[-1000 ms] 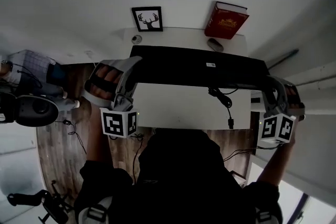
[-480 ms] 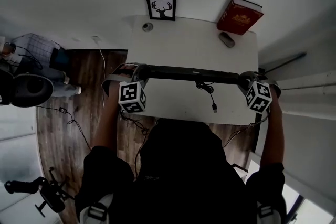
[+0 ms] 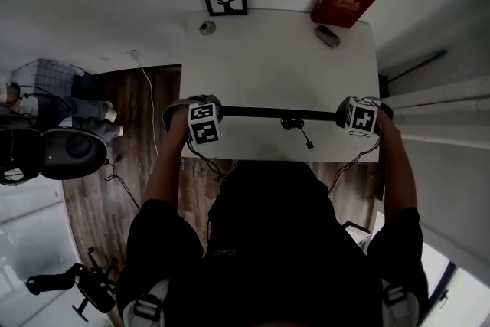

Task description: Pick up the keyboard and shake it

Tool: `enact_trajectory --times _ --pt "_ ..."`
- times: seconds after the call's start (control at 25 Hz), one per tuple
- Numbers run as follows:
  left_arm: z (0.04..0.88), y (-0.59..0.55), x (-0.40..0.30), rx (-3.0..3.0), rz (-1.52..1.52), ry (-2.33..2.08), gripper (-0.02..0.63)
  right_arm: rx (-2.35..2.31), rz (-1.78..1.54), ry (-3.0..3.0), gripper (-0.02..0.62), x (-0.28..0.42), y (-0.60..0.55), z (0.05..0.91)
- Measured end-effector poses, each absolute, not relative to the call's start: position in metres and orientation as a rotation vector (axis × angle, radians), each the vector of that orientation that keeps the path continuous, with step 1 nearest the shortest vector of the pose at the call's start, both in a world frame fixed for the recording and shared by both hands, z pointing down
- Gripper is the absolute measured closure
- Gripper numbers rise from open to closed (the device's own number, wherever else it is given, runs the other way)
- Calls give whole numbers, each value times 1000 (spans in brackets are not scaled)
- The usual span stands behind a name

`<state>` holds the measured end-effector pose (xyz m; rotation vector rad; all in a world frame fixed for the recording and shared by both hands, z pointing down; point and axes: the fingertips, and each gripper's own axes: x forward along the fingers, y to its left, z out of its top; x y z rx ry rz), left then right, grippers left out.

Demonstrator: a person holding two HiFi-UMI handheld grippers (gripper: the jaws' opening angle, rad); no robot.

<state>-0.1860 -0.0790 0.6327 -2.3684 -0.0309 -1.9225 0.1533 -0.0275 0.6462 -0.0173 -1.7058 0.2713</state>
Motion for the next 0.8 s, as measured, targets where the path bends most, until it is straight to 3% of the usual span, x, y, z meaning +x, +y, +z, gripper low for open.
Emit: enact_trajectory --times 0.6,0.8 --pt "676 -81 -203 -2356 -2019 -195 531 12 383 -1666 492 133 -39 664" --pt "676 -95 -201 -2383 -2068 -158 488 9 398 -1701 489 136 -44 666"
